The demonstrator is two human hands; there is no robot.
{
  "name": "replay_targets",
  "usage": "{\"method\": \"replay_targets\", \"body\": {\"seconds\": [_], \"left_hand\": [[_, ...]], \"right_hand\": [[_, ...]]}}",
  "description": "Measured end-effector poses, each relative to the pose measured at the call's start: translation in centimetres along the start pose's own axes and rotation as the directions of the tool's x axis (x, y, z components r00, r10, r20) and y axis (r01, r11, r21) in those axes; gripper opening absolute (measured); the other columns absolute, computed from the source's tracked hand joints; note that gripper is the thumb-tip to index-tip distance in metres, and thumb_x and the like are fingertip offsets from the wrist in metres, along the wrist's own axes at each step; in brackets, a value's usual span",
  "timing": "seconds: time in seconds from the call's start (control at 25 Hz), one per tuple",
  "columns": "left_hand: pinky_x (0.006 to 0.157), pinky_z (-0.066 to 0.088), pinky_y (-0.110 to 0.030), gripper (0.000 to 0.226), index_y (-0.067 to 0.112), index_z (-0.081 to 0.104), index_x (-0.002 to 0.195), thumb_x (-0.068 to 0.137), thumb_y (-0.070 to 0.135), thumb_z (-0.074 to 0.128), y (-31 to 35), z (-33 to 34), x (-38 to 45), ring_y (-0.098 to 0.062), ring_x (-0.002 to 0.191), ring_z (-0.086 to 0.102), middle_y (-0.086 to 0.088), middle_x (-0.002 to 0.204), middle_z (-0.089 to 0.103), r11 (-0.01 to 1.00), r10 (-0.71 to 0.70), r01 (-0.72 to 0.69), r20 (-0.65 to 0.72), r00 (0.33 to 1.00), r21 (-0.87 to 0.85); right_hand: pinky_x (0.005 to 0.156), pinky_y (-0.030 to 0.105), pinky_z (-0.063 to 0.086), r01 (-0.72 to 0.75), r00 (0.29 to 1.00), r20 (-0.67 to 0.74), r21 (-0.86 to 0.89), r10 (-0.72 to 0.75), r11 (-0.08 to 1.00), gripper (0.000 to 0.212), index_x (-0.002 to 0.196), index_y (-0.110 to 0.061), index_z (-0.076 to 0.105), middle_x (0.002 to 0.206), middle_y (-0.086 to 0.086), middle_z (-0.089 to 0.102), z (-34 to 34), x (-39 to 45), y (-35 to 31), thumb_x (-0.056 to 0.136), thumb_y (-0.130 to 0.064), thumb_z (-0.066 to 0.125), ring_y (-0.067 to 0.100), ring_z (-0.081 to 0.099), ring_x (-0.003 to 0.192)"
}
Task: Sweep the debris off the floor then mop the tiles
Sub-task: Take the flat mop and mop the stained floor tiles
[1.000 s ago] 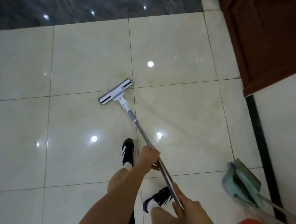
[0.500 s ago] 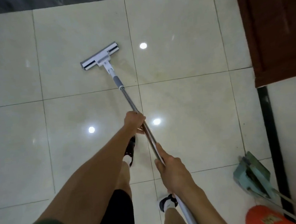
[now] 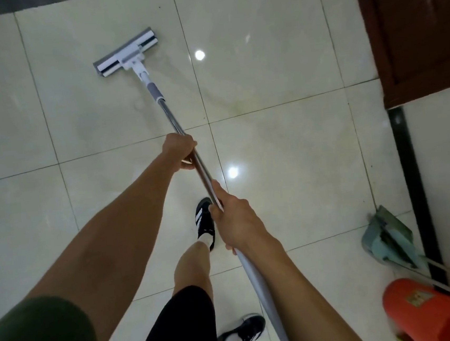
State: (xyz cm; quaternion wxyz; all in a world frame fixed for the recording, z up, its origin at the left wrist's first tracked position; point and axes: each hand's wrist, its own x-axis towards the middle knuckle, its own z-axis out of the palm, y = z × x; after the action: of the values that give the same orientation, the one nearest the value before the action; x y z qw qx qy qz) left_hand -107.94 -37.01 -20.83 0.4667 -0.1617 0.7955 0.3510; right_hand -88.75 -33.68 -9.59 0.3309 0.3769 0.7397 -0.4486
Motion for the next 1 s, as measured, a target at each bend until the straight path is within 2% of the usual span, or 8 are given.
{"method": "replay_targets", "body": {"seconds": [0.12,0.24,0.32,0.44,0.64,0.8,0.92,1.0], "left_hand": [[0.068,0.061,-0.046,0.015,-0.001,0.058,0.081,0.096,0.001,0.059,-2.9,2.2,-2.9,-0.025,0.062,0.065,-0.013,0.069,0.062,0.994,0.032,-0.038,0.066,0.997,0.101],[0.055,0.062,-0.040,0.010,-0.002,0.060,0.091,0.097,0.006,0.060,-8.3,6.0,-6.1,-0.025,0.061,0.068,-0.015,0.073,0.065,0.990,0.012,-0.024,0.080,0.997,0.139],[0.057,0.063,-0.040,0.008,0.006,0.059,0.091,0.098,0.009,0.057,-12.5,9.5,-8.9,-0.026,0.069,0.070,-0.012,0.082,0.066,0.975,0.032,-0.066,0.155,0.987,0.214],[0.063,0.064,-0.040,0.018,0.013,0.053,0.081,0.099,0.012,0.053,-19.3,15.1,-13.6,-0.026,0.071,0.069,-0.010,0.085,0.063,0.939,0.065,-0.142,0.243,0.968,0.314],[0.057,0.063,-0.042,0.013,0.002,0.053,0.088,0.099,0.009,0.057,-29.0,23.1,-21.2,-0.026,0.063,0.069,-0.016,0.077,0.064,0.925,0.054,-0.151,0.272,0.961,0.348],[0.069,0.062,-0.047,0.010,-0.001,0.055,0.096,0.100,0.007,0.052,-33.2,26.6,-26.1,-0.025,0.063,0.066,-0.014,0.075,0.062,0.882,0.071,-0.201,0.302,0.951,0.426],[0.049,0.056,-0.035,0.018,-0.002,0.055,0.113,0.097,0.007,0.053,-34.1,27.1,-27.1,-0.023,0.063,0.063,-0.013,0.077,0.060,0.893,0.090,-0.204,0.284,0.955,0.400],[0.045,0.053,-0.033,0.022,-0.004,0.056,0.115,0.095,0.005,0.055,-33.4,26.7,-26.8,-0.023,0.061,0.063,-0.013,0.076,0.059,0.915,0.096,-0.193,0.274,0.957,0.353]], "right_hand": [[0.074,0.040,0.060,0.004,1.000,-0.017,0.020,-0.003,1.000,0.057,0.155,-0.042,0.014,0.108,0.011,0.065,2.3,-3.3,3.5,0.105,-0.031,0.038,0.027,0.066,0.076],[0.059,0.039,0.061,-0.020,0.999,-0.022,0.119,0.023,0.993,0.057,0.153,-0.047,0.014,0.092,0.011,0.064,5.2,-8.4,9.3,0.105,-0.030,0.039,0.020,0.058,0.055],[0.056,0.041,0.061,-0.046,0.998,-0.029,0.199,0.053,0.979,0.056,0.152,-0.050,0.014,0.090,0.011,0.064,7.2,-12.2,14.1,0.105,-0.031,0.039,0.022,0.059,0.054],[0.066,0.041,0.061,-0.049,0.996,-0.062,0.243,0.066,0.969,0.057,0.154,-0.044,0.013,0.092,0.009,0.065,10.9,-18.2,21.8,0.105,-0.032,0.038,0.024,0.065,0.067],[0.077,0.038,0.058,-0.063,0.985,-0.131,0.349,0.115,0.935,0.056,0.156,-0.034,0.020,0.100,0.009,0.066,16.1,-26.9,32.1,0.105,-0.032,0.041,0.020,0.066,0.080],[0.070,0.031,0.056,-0.073,0.983,-0.128,0.397,0.134,0.915,0.054,0.155,-0.033,0.022,0.096,0.007,0.064,17.9,-32.1,35.8,0.104,-0.028,0.042,0.019,0.063,0.076],[0.073,0.028,0.055,-0.072,0.978,-0.150,0.415,0.146,0.907,0.055,0.155,-0.032,0.022,0.108,0.009,0.065,18.0,-33.0,36.3,0.104,-0.027,0.043,0.020,0.064,0.081],[0.059,0.017,0.047,-0.073,0.977,-0.151,0.416,0.148,0.906,0.054,0.155,-0.033,0.023,0.110,0.009,0.066,17.8,-32.6,35.7,0.105,-0.028,0.042,0.013,0.057,0.070]]}}
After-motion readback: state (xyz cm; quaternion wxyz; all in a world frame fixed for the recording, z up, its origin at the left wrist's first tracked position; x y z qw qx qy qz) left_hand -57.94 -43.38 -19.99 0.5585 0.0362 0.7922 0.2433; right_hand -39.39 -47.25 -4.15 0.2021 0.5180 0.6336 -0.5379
